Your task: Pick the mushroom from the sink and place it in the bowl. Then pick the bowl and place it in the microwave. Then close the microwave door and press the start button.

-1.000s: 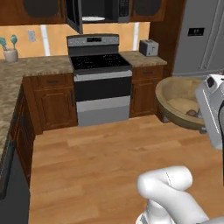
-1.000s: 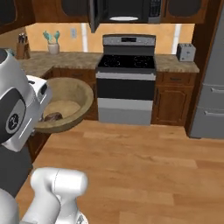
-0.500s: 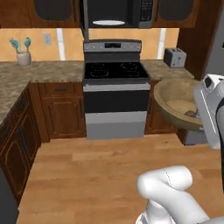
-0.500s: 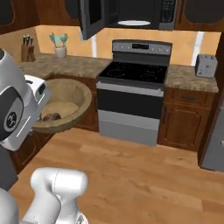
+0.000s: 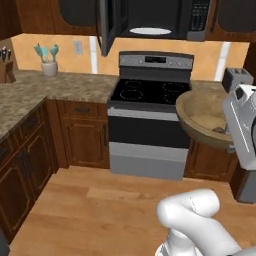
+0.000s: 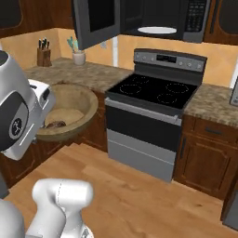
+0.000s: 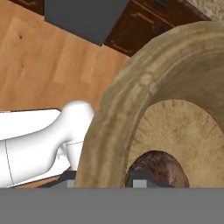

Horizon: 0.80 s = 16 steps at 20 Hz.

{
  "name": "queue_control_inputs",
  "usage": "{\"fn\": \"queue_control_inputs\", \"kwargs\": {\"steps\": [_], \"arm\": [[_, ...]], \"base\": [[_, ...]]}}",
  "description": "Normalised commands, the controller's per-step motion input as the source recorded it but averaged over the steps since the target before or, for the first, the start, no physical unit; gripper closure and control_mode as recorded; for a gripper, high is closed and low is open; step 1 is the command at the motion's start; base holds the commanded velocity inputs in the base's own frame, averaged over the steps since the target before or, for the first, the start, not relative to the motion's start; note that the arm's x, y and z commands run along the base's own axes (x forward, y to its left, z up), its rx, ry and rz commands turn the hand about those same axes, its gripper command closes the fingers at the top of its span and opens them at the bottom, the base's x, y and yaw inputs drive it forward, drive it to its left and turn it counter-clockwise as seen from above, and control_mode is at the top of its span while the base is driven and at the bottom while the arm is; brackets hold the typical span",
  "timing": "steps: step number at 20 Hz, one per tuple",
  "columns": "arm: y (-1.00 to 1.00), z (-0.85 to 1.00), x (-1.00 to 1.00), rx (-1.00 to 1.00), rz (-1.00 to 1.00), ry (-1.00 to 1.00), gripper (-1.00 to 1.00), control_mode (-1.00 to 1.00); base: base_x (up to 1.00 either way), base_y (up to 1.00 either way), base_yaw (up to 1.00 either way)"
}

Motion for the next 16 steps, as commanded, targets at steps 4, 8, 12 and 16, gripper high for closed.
{"fn": "queue_control_inputs", "kwargs": {"steps": [4,8,12,16], "arm": [[0.00,0.00,0.00,0.00,0.00,0.00,1.00,1.00],[0.00,0.00,0.00,0.00,0.00,0.00,1.00,1.00],[0.00,0.00,0.00,0.00,0.00,0.00,1.00,1.00],[0.00,0.00,0.00,0.00,0.00,0.00,1.00,1.00]], "base": [[1.00,-0.27,0.14],[0.99,-0.33,0.16],[0.92,-0.20,0.15],[0.98,-0.31,0.21]]}}
